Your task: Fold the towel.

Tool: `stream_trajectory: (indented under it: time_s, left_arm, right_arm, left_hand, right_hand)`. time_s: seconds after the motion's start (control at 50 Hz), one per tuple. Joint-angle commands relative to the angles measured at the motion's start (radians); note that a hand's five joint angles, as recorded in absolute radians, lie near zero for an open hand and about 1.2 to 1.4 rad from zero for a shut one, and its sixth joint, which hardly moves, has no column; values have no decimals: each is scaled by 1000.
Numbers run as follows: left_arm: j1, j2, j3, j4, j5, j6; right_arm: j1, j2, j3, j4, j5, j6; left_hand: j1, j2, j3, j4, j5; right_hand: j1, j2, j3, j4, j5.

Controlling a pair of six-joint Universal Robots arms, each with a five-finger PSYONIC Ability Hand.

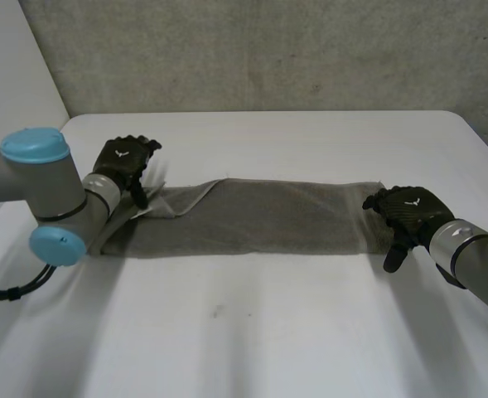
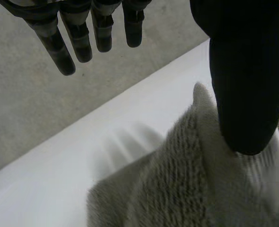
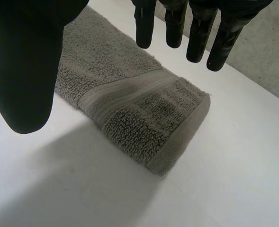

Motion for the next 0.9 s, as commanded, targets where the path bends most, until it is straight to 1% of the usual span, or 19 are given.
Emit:
stream_trajectory:
  time_s: [0.02, 0.04, 0.06, 0.1, 0.24, 0.28, 0.34, 0.38, 0.4, 0.44, 0.5, 0.54, 0.56, 0.6, 0.64, 0.66, 0.7, 0.78, 0.9]
  left_arm:
    - [46, -130, 210, 35, -106, 90]
    - [68, -145, 242, 50, -153, 121]
    - [68, -146, 242, 51, -154, 121]
    - [85, -156, 274, 54, -204, 159]
    - [71, -138, 225, 48, -200, 161]
    - [50, -114, 178, 48, -197, 159]
    - [39, -93, 158, 48, -197, 159]
    - [24, -42, 106, 48, -198, 156]
    - [23, -41, 106, 48, -198, 156]
    - [17, 26, 34, 48, -198, 155]
    - [11, 60, -6, 48, -197, 155]
    - [-6, 126, -76, 48, -189, 144]
    - [-6, 126, -77, 48, -189, 144]
    - [-24, 169, -116, 48, -157, 107]
    - [-36, 179, -129, 46, -136, 83]
    - [-36, 180, -129, 46, -136, 83]
    - [-59, 177, -132, 41, -102, 51]
    - [-70, 152, -114, 35, -91, 51]
    - [-75, 22, -16, 32, -88, 60]
  right_arm:
    - [1, 4, -1, 0, 0, -1]
    - [2, 4, -1, 0, 0, 1]
    - [2, 4, -1, 0, 0, 1]
    - [4, 4, -3, -2, 0, -1]
    - [6, 4, -1, -3, -1, 1]
    - [4, 1, 0, -17, -3, 1]
    - [-2, 0, 0, -22, -3, 1]
    - [-5, -5, 3, -22, -9, 1]
    - [-5, -5, 4, -22, -9, 1]
    - [-5, -9, 8, -23, -11, 1]
    - [-5, -9, 10, -23, -11, 1]
    - [-5, -9, 10, -22, -8, 1]
    - [-5, -9, 10, -22, -8, 1]
    - [-4, -9, 10, -23, -5, 1]
    - [-1, -8, 10, -23, -5, 1]
    - [1, -8, 10, -23, -5, 1]
    - [4, -5, 10, -23, -3, 1]
    - [6, -2, 11, -23, -1, -1]
    - [6, 3, 19, -25, -1, -2]
  left_hand:
    - [79, 78, 78, 79, 88]
    - [79, 78, 78, 79, 88]
    - [79, 78, 78, 79, 88]
    - [79, 78, 78, 79, 88]
    - [64, 63, 63, 64, 73]
    - [55, 54, 54, 55, 64]
    - [49, 49, 48, 49, 58]
    - [26, 25, 25, 26, 35]
    - [26, 25, 25, 26, 35]
    - [26, 25, 25, 26, 35]
    - [29, 28, 28, 29, 38]
    - [34, 34, 34, 35, 44]
    - [35, 34, 34, 35, 44]
    - [43, 43, 42, 43, 52]
    - [46, 46, 45, 46, 55]
    - [46, 46, 45, 46, 55]
    - [49, 49, 48, 49, 58]
    - [49, 49, 48, 49, 58]
    - [55, 54, 54, 55, 64]
  right_hand:
    - [-36, -61, -37, -60, -58]
    - [-36, -61, -37, -60, -58]
    - [-36, -61, -37, -60, -58]
    - [-36, -61, -37, -60, -58]
    - [-36, -61, -37, -60, -58]
    - [-32, -57, -33, -56, -54]
    - [7, -18, 6, -17, -15]
    - [18, -7, 17, -6, -3]
    - [18, -7, 17, -6, -3]
    - [18, -7, 17, -6, -3]
    - [18, -7, 17, -6, -3]
    - [18, -7, 17, -6, -3]
    - [18, -7, 17, -6, -3]
    - [16, -10, 15, -8, -6]
    - [16, -10, 14, -9, -6]
    - [16, -10, 14, -9, -6]
    - [16, -10, 14, -9, -6]
    - [18, -7, 17, -6, -3]
    - [18, -7, 17, -6, -3]
